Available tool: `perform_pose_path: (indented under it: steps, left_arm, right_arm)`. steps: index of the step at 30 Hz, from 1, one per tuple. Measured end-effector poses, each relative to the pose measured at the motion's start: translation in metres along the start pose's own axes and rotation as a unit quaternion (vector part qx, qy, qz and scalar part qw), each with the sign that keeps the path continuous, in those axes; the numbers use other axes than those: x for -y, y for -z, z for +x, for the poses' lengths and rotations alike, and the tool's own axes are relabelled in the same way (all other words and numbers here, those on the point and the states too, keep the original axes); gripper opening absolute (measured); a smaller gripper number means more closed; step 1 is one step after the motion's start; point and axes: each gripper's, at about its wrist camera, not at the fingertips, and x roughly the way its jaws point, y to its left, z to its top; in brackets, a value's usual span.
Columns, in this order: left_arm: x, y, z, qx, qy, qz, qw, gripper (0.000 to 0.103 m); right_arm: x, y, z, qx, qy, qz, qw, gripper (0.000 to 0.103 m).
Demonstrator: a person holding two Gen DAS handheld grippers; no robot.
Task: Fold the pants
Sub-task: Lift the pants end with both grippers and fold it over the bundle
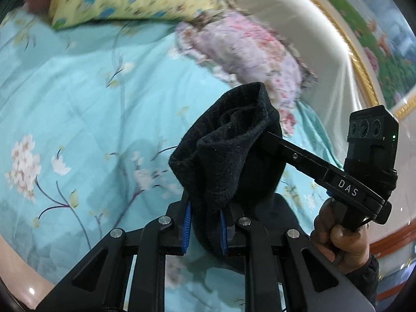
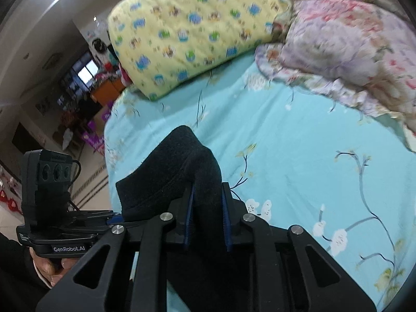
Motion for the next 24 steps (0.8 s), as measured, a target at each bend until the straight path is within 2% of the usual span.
perform_pose_path:
  steps: [6, 12, 18, 24]
  left_arm:
    - [0.043, 0.004, -0.016, 0.010, 0.032, 0.050, 0.9982, 0.016]
    - [0.089, 0.018, -0.023, 0.007, 0.061, 0.103, 0.9928, 0.016]
    - [0.139, 0.038, -0.019, -0.011, 0.093, 0.156, 0.9834, 0.016]
    - [0.188, 0.069, -0.006, -0.038, 0.114, 0.210, 0.9703, 0.016]
  right_arm:
    - [0.002, 0.013, -0.052, 0.056, -0.002, 0.015, 0.998, 0.019]
    - [0.014, 0.034, -0.098, 0.102, -0.005, 0.041, 0.994, 0.019]
    - [0.029, 0.065, -0.141, 0.145, 0.003, 0.072, 0.987, 0.018]
    - [0.046, 0.101, -0.181, 0.188, 0.014, 0.105, 0.977, 0.018]
